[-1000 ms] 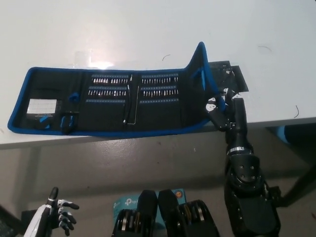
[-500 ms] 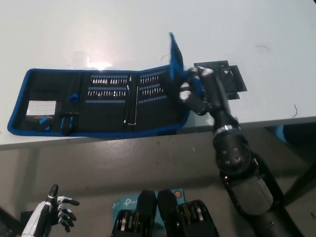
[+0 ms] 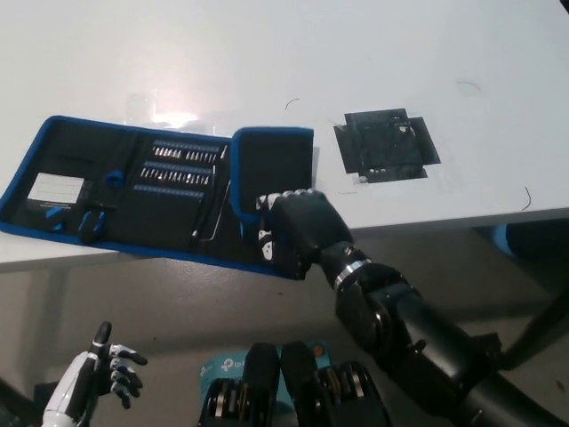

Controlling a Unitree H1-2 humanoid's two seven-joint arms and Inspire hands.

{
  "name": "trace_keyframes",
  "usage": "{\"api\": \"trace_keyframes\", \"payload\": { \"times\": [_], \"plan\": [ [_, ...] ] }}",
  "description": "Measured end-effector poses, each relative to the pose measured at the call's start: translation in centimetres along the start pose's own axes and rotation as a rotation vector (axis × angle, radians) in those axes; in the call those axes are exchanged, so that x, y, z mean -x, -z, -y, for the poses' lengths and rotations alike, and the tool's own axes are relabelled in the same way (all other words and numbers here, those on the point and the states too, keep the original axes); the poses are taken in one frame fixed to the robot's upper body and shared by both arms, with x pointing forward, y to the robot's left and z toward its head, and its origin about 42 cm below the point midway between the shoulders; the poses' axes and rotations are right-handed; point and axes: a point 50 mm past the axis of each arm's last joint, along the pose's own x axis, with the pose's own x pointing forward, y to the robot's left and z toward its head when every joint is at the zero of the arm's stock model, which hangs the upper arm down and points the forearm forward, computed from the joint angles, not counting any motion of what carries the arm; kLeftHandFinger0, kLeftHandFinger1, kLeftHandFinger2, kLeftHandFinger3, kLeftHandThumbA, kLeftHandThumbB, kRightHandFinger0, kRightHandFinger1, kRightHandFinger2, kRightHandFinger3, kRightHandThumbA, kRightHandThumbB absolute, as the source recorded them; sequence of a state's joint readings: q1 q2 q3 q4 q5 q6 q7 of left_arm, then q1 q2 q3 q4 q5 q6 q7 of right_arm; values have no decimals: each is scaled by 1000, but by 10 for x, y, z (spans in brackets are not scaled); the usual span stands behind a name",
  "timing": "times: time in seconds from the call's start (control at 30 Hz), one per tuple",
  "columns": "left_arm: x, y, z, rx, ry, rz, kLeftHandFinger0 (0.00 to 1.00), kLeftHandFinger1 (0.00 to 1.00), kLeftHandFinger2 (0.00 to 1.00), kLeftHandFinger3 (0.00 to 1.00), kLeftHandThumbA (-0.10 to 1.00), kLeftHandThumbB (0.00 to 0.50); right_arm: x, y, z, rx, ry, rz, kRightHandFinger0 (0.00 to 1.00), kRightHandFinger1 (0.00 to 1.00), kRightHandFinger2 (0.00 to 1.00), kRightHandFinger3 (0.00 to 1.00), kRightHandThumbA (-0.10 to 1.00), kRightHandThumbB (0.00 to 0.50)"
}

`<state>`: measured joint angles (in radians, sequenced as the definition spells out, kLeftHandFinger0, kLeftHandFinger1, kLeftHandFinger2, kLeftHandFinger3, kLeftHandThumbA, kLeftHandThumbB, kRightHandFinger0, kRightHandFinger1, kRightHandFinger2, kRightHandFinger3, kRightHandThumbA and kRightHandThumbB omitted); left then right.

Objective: The robot uses its right hand to lift an edge of the toolkit kept in middle of the desk and make one fold in it

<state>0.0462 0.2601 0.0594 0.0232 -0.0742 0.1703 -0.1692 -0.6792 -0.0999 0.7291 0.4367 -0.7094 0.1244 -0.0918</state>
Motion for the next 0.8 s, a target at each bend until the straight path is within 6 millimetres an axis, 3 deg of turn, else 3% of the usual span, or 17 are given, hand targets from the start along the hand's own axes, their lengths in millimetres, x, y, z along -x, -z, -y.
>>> {"api": "trace_keyframes", "payload": {
  "times": [0.03, 0.07, 0.1, 0.13, 0.17, 0.2, 0.23, 0.33, 0.37, 0.4, 0.43, 0.47, 0.6, 0.8],
  "plan": [
    [0, 0, 0, 0, 0, 0, 263, 274, 270, 391, 1000, 500, 0, 1, -1, 11, -5, 0, 248, 381, 505, 853, 16, 185],
    [0, 0, 0, 0, 1, -1, 264, 274, 269, 392, 1000, 500, 1, 2, -3, 31, -14, -6, 224, 374, 482, 855, 18, 184],
    [0, 0, 0, -1, 1, -1, 265, 277, 263, 384, 1000, 500, 1, 3, -4, 41, -18, -10, 487, 644, 689, 950, 53, 173],
    [0, 0, 0, -1, 1, -2, 266, 278, 262, 384, 1000, 500, 1, 4, -4, 50, -22, -14, 751, 994, 1000, 1000, 69, 190],
    [0, 0, 0, -2, 2, -2, 267, 280, 261, 383, 1000, 500, 1, 4, -4, 57, -25, -20, 932, 1000, 1000, 1000, 71, 200],
    [0, 0, 0, -2, 3, -2, 267, 281, 261, 385, 1000, 500, 1, 6, -5, 65, -28, -29, 986, 1000, 1000, 1000, 86, 221],
    [0, 0, -1, -3, 3, -3, 279, 281, 262, 395, 1000, 500, 1, 6, -6, 71, -29, -35, 1000, 1000, 1000, 1000, 65, 272],
    [1, 1, 0, -3, 5, -6, 292, 293, 275, 407, 1000, 500, 0, 5, -7, 71, -30, -48, 1000, 1000, 1000, 1000, 50, 351],
    [2, 2, 0, -2, 7, -9, 286, 290, 271, 402, 1000, 500, 0, 5, -7, 69, -30, -50, 1000, 1000, 1000, 1000, 109, 399],
    [3, 3, 0, -2, 8, -11, 283, 288, 270, 401, 1000, 500, 0, 5, -7, 69, -29, -53, 1000, 1000, 1000, 1000, 140, 403],
    [3, 4, 0, -2, 8, -13, 268, 281, 268, 402, 1000, 500, 0, 4, -7, 69, -28, -56, 1000, 1000, 1000, 1000, 264, 474],
    [4, 4, 0, -1, 8, -14, 274, 283, 275, 410, 1000, 500, 0, 4, -7, 71, -28, -58, 1000, 1000, 1000, 1000, 362, 495],
    [4, 4, 0, -1, 10, -16, 280, 280, 273, 407, 1000, 500, -1, 2, -6, 76, -27, -64, 1000, 1000, 1000, 1000, 509, 500],
    [4, 4, 0, -2, 12, -14, 291, 284, 262, 418, 1000, 500, -1, -3, -1, 79, -43, -76, 1000, 1000, 1000, 1000, 601, 500]
  ]
}}
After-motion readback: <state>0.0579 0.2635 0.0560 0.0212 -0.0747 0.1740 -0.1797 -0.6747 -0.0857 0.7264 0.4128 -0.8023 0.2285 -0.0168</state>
